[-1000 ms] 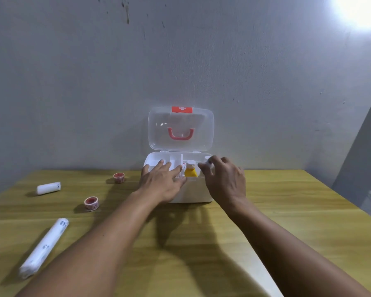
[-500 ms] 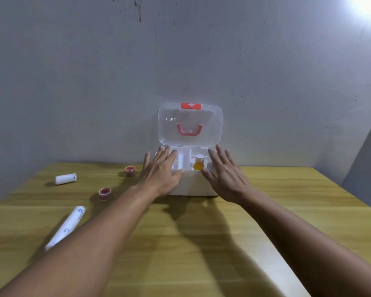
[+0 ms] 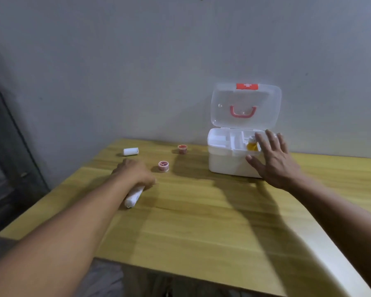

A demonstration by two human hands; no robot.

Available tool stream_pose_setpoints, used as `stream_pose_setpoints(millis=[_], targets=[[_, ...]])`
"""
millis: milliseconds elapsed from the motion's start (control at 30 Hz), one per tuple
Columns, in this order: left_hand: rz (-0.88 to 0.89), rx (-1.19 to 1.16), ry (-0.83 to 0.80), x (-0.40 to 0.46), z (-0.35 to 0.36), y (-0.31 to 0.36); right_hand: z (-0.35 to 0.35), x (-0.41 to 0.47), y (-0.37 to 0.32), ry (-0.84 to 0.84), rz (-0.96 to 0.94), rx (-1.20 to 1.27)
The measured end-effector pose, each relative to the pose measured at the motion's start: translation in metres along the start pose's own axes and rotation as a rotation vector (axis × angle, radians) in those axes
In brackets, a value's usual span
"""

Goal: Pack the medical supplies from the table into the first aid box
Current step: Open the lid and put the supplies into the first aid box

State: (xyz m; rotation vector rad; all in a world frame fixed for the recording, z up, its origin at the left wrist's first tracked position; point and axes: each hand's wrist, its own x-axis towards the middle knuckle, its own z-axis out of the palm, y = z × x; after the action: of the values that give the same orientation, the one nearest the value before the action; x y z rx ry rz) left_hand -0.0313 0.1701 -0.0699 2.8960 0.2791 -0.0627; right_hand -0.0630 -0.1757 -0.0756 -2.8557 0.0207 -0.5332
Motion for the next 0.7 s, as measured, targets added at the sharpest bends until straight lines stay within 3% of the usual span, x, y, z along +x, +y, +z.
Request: stream_pose_setpoints(millis=[133, 433, 700], targets=[[-0.025, 0.040, -0.087, -0.004, -0.002, -0.007, 0.001, -0.001, -0.003, 0.018, -0.004, -0.003], [-0.017, -0.289, 0.194, 0.015, 0.011, -0.005, 0.001, -0.004, -0.001, 0.021, 0.000, 0.046], [0.053, -0.201, 0.246, 0.061, 0.011, -0.012, 0.005, -0.005, -0.001, 0.056, -0.009, 0.045]])
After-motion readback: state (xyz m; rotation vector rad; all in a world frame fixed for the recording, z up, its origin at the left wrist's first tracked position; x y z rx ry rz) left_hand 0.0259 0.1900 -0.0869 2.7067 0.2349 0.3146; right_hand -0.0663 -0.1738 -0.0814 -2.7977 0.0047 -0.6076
